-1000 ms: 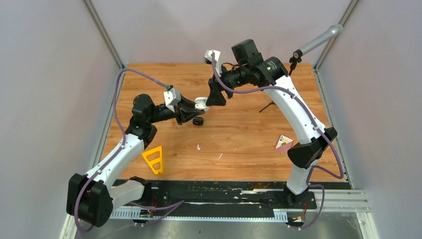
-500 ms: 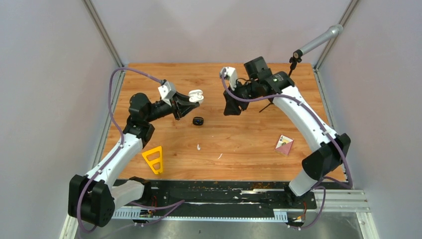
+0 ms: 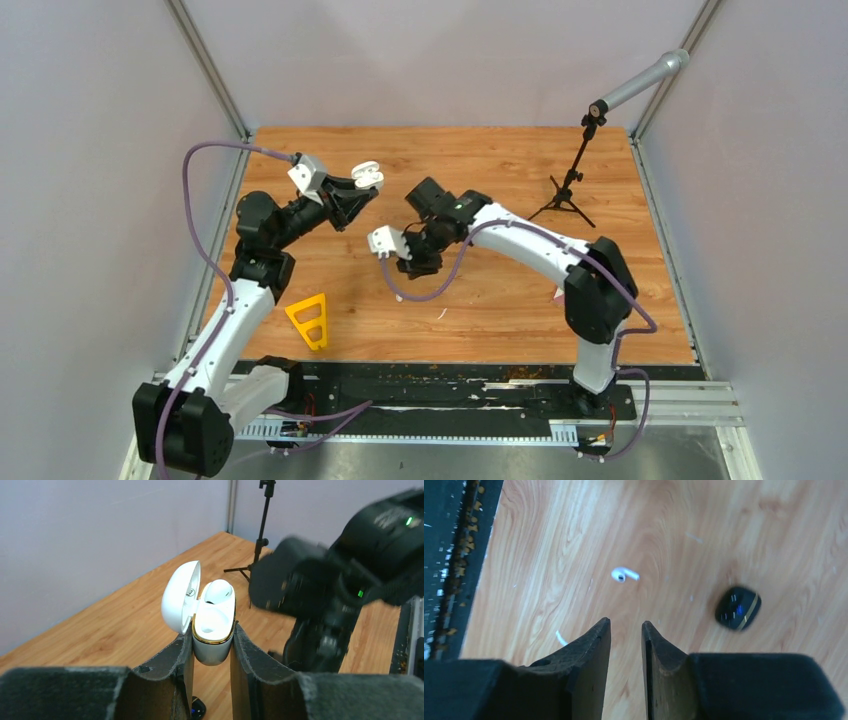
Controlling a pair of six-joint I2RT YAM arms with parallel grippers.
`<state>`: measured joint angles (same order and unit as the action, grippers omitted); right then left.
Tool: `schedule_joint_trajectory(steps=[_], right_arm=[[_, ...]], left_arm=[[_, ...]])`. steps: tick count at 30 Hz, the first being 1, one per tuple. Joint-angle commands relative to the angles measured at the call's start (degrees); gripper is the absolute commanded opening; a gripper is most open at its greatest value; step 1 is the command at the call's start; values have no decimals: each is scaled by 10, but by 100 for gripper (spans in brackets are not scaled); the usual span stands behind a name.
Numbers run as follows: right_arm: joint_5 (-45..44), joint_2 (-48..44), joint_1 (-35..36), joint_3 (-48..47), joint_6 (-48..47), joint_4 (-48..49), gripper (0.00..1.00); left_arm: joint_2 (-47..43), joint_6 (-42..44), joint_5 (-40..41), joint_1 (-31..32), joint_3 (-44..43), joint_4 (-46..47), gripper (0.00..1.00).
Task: Insert the wireless bluetooth earbuds into the charging case
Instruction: Pick up the left earbud from the center of the board.
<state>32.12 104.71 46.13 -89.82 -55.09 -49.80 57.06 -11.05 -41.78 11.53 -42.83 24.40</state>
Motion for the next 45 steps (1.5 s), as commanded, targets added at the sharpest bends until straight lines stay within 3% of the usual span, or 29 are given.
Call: schedule_joint_trajectory(steps=[1,7,21,28,45], right_arm=[[-5,63,38,-27,-127,45,30],[2,126,59,-58,-217,12,39],[-29,193,86,-98,-282,-50,33],[-40,197,85,-107,-285,-81,34],[-30,218,86,-116,-286,-46,33]], left_arm=[[-27,-4,14,-6,-30,-11,0],[-43,-7,18,-10,-23,-14,0],[-49,-8,16,-12,-14,-12,0],[-45,-11,17,-12,-12,-10,0],[-36,-17,14,-12,-14,-4,0]])
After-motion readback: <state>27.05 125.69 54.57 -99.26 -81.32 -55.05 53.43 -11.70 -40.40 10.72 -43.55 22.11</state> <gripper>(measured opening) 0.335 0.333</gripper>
